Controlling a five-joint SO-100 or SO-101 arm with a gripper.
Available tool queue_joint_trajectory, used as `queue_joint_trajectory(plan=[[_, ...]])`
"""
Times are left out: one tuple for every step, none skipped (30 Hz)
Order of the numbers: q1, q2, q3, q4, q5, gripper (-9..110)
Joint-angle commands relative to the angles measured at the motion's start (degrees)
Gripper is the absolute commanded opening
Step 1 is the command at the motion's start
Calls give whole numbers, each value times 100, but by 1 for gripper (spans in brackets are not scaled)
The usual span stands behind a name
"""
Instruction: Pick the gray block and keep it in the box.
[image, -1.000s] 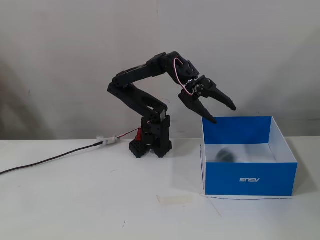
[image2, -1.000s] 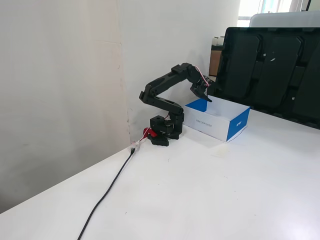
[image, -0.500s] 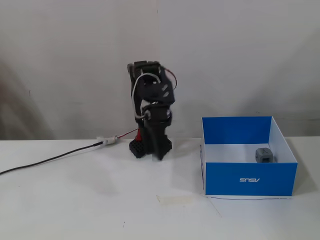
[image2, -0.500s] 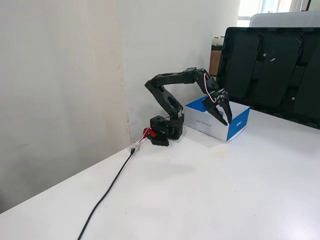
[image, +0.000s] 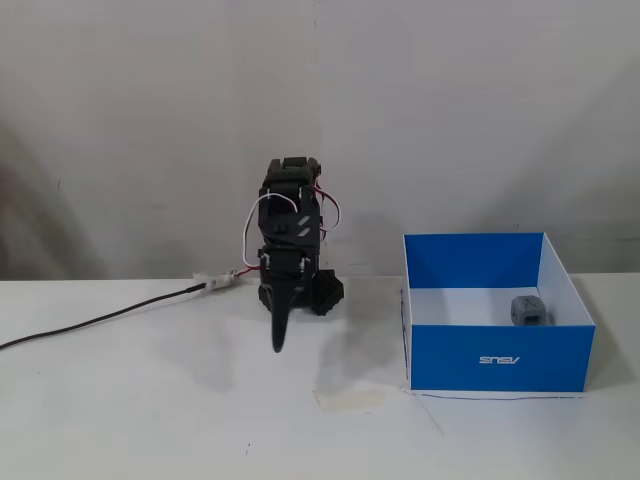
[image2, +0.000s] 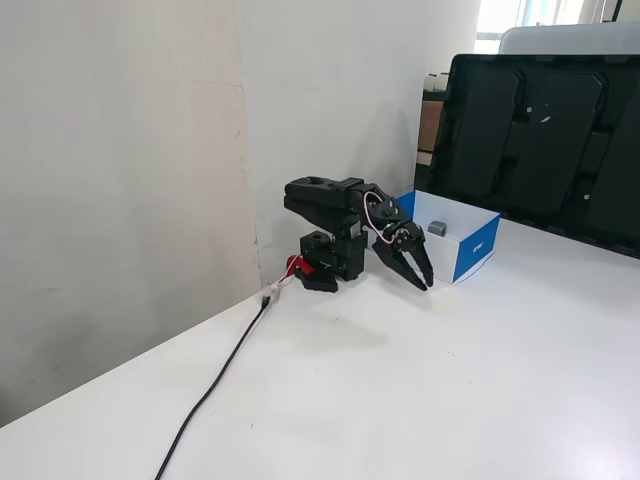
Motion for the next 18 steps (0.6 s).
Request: queue_joint_trajectory(plan=[[-70, 835, 220, 193, -44, 0], [-53, 1248, 439, 255, -70, 0], [-53, 1617, 562, 369, -123, 0], [-97, 1881, 633, 457, -149, 0], [-158, 2048, 694, 519, -176, 0], [-193, 2162, 791, 545, -202, 0], [-193, 2338, 958, 571, -237, 0], [-193, 2637, 1116, 668, -264, 0], [-211, 2962, 1195, 835, -299, 0], [-237, 2971, 1230, 844, -316, 0], [-237, 2971, 1257, 844, -316, 0], [-229, 2971, 1257, 853, -316, 0], [-220, 2979, 1257, 861, -316, 0], [-185, 2979, 1257, 879, -299, 0], [-149, 2979, 1257, 896, -281, 0], [-167, 2979, 1257, 896, -299, 0], [-149, 2979, 1257, 896, -272, 0], [-141, 2979, 1257, 896, -264, 0]])
